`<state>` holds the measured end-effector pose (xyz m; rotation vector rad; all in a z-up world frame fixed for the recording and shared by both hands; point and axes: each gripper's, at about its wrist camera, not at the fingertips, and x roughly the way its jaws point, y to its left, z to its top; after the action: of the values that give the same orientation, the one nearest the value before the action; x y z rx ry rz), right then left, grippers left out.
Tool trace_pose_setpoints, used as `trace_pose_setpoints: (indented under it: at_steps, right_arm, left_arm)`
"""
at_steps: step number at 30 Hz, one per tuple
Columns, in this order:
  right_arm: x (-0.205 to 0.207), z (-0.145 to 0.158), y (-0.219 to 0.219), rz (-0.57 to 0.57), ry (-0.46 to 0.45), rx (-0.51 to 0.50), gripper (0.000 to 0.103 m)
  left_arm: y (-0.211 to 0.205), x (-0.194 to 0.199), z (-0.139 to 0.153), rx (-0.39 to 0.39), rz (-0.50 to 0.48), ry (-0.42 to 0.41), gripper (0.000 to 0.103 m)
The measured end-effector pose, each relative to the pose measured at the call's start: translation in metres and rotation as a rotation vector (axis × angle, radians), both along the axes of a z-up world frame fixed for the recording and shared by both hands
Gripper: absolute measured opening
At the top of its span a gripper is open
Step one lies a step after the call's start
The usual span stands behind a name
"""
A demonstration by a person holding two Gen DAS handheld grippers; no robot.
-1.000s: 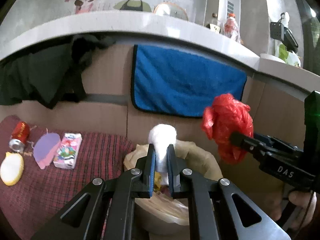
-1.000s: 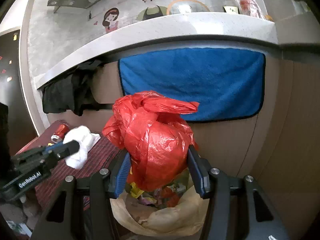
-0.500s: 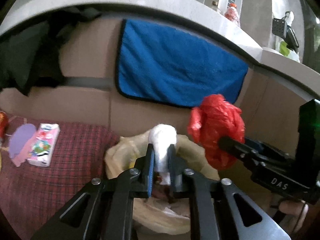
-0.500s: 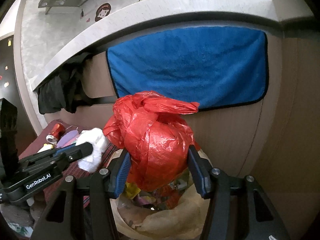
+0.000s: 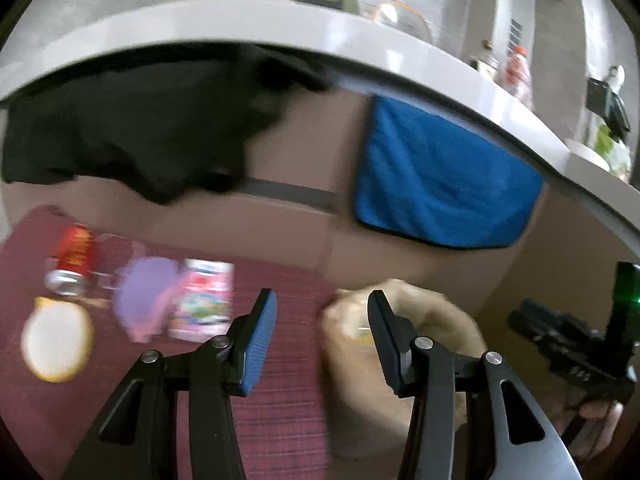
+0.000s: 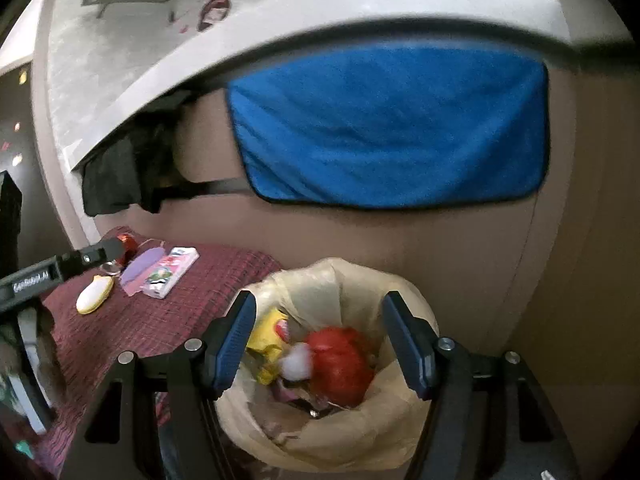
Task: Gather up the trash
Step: 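Move both open tools back over the table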
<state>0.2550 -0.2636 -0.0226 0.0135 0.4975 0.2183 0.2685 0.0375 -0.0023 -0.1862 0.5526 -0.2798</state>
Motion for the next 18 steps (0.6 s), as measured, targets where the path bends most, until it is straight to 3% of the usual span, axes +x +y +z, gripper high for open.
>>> trace_pose_setpoints:
  at_steps: [5, 10, 18]
  right_arm:
    - [-0.005, 0.020, 0.044, 0.068, -0.050, -0.016, 0.063]
    - [-0.002, 0.026, 0.101, 0.159, -0.053, -0.034, 0.063]
    - [0.031, 0.000, 0.185, 0.287, 0.061, -0.019, 0.063]
  left_arm:
    - [0.078, -0.021, 0.016, 0.035, 0.122, -0.033, 0.049]
    - [0.158, -0.030, 0.014, -0.011, 0.234, -0.016, 0.049]
    - [0.259, -0.015, -0.052, -0.180, 0.312, 0.166, 0.050]
